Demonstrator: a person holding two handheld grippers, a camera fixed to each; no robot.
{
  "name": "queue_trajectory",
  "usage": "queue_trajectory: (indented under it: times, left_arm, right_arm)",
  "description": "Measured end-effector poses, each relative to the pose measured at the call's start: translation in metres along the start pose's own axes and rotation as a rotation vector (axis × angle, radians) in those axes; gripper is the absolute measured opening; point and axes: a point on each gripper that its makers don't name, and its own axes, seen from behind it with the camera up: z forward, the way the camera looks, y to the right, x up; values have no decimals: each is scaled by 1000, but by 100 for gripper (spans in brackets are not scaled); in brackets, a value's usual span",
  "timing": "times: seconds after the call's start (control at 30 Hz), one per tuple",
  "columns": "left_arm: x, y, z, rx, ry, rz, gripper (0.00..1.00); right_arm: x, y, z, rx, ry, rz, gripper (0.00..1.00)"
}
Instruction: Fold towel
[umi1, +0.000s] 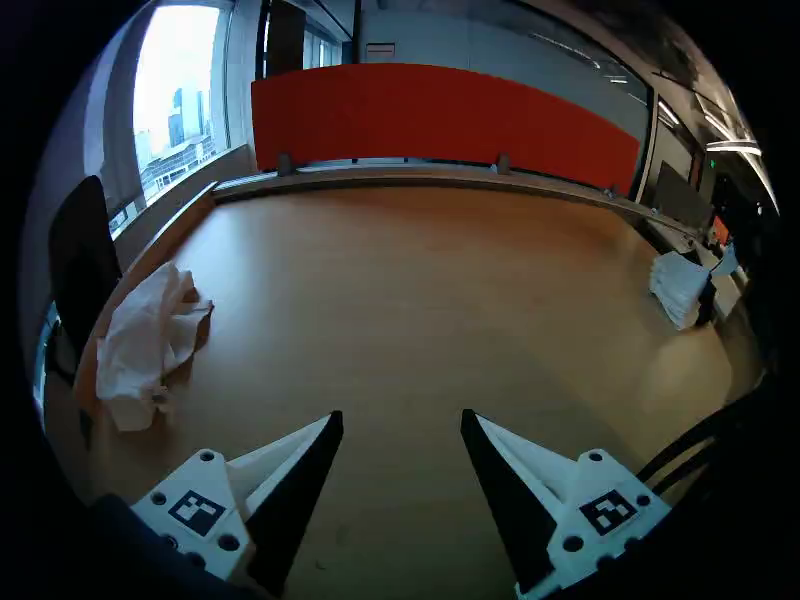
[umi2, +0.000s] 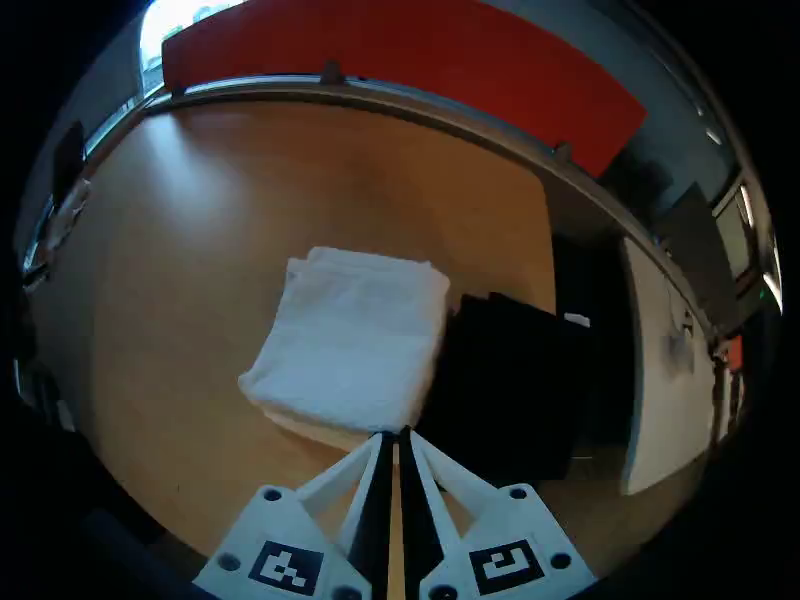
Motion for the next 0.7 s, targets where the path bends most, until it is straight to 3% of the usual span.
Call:
queue_trajectory:
  times: [0.7]
  left_arm:
    - [0, -6, -4, 14, -9, 18, 87]
  right_arm:
    - [-42, -1, 33, -33, -66, 68, 4]
